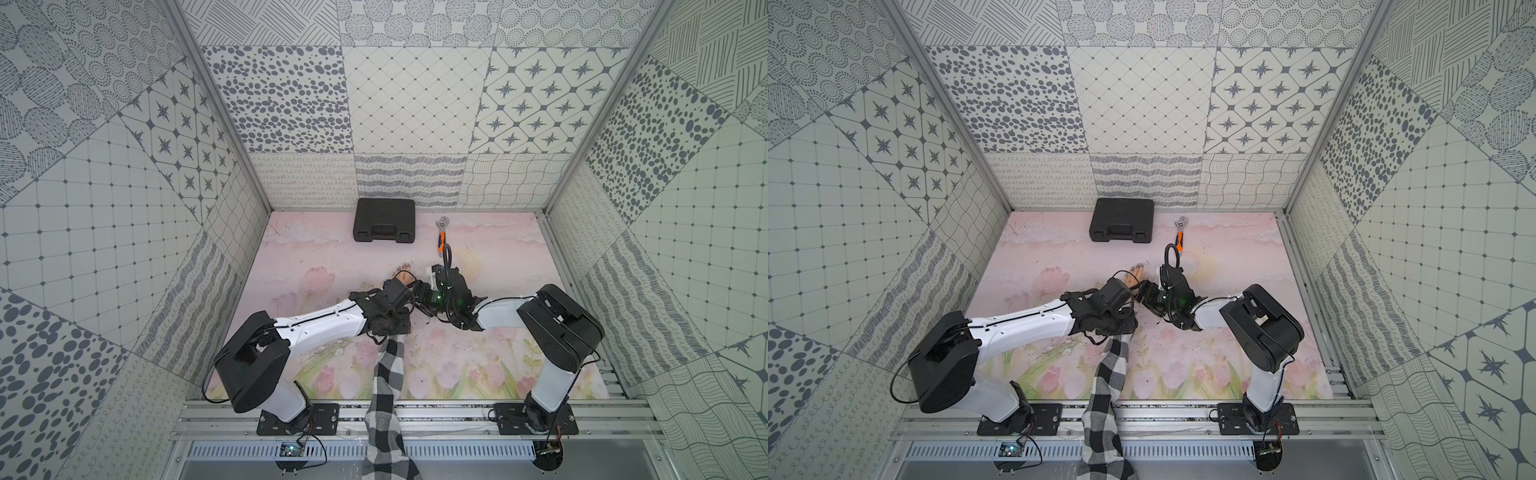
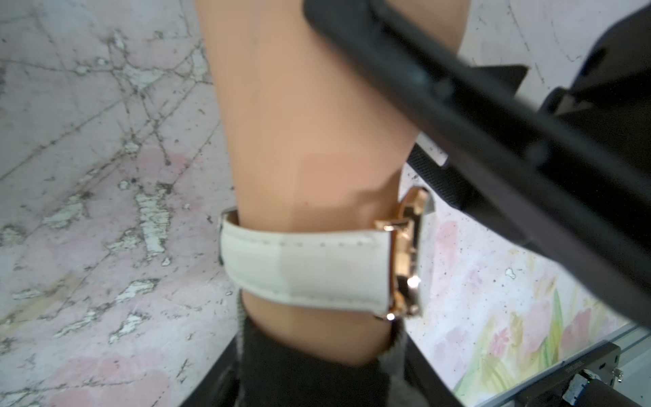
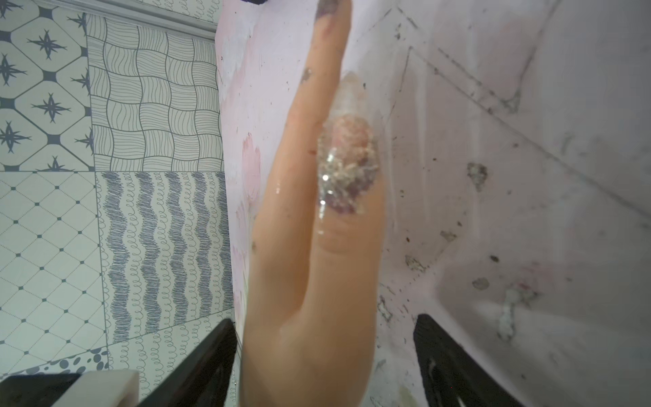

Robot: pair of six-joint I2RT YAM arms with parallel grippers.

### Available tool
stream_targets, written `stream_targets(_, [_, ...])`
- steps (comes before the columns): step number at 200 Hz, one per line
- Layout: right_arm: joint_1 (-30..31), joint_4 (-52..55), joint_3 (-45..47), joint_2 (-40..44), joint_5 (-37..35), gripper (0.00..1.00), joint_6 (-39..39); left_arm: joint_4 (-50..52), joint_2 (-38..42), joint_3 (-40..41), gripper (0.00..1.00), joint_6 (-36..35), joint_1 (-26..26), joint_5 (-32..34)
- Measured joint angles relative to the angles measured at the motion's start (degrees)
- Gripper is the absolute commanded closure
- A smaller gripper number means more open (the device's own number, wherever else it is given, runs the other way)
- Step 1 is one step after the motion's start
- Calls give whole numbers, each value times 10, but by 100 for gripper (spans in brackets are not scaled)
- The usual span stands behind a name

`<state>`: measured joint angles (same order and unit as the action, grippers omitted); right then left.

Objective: Take off the watch
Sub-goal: Adjust the hand at the center of the board.

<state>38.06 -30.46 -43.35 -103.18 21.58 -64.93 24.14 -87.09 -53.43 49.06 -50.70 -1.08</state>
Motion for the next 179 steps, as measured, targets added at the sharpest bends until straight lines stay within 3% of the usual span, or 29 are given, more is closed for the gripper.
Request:
stream_targets(33, [0, -21, 0, -4, 9, 56, -14, -5, -6, -3, 60, 1, -4, 0])
stream_targets(51, [-2, -28, 0, -3, 12, 71, -19, -6, -7, -6, 49, 4, -4, -1])
stream_targets(72, [-4, -18, 1, 8, 6, 77, -23, -7, -7, -11, 27, 3, -5, -1])
stream_targets(91, [-5, 35, 5, 37, -16, 83, -2, -12, -3, -16, 16, 7, -6, -1])
stream_targets(139, [-8, 258, -24, 151, -83, 85, 67, -10, 35, -26, 2, 14, -6, 7])
stream_targets(179, [-7, 460, -108, 192, -138, 89, 125, 9, 56, -43, 1, 15, 2, 31])
